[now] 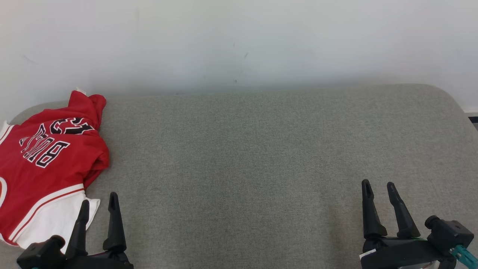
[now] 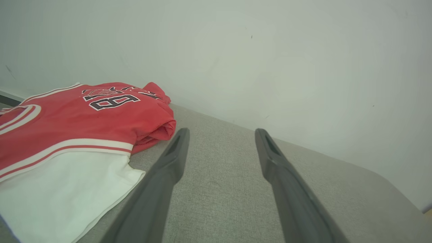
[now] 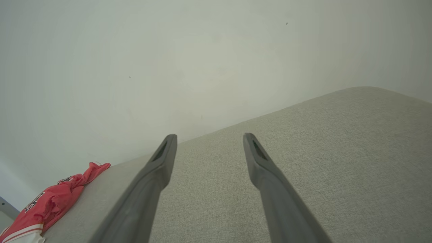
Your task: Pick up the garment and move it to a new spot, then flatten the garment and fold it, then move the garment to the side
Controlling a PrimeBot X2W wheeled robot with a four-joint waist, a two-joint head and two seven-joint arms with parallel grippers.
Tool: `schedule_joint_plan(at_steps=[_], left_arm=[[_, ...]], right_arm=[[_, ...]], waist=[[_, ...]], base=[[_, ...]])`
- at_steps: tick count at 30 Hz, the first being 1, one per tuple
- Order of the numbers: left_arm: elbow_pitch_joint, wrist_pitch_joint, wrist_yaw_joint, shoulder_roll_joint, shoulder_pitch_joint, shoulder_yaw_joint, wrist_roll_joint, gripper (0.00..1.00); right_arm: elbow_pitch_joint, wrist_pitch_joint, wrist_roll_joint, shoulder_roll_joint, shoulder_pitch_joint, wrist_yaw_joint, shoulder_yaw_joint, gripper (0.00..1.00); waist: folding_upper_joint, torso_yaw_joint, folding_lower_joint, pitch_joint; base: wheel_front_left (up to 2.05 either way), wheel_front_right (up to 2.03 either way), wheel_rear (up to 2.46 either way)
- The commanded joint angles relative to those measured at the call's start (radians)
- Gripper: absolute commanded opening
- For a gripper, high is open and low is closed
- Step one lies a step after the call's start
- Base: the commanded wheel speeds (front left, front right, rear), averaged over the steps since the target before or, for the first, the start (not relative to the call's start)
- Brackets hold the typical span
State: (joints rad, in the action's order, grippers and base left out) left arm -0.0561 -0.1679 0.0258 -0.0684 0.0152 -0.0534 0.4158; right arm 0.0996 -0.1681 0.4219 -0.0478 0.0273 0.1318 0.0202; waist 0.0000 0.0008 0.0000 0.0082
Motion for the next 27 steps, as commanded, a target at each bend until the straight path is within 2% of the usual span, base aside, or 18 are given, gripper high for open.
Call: schedule_joint_plan(at_steps=[1,17,27], left_arm=[[0.013,-0.008,-0.001,-0.006,-0.002,0.0,-0.022,1.0],[0.029,-0.044,0.009,-0.003,-0.013,0.004,-0.151,1.0],[0.026,-0.064,0.036,0.004,-0.021,-0.011,-0.191,1.0]], right_arm=[[-0.011,-0.008,-0.02,-0.003,0.002,-0.001,0.002,1.0],[-0.021,-0.044,-0.172,-0.003,-0.005,-0.002,0.011,1.0],[-0.029,-0.064,-0.242,-0.003,-0.009,-0.002,0.015,1.0]], waist=[[0.0,0.0,0.0,0.0],[0.0,0.002,0.0,-0.003],[0.0,0.0,0.0,-0.005]], base=[[0.0,0.0,0.0],[0.0,0.0,0.0],[0.0,0.0,0.0]])
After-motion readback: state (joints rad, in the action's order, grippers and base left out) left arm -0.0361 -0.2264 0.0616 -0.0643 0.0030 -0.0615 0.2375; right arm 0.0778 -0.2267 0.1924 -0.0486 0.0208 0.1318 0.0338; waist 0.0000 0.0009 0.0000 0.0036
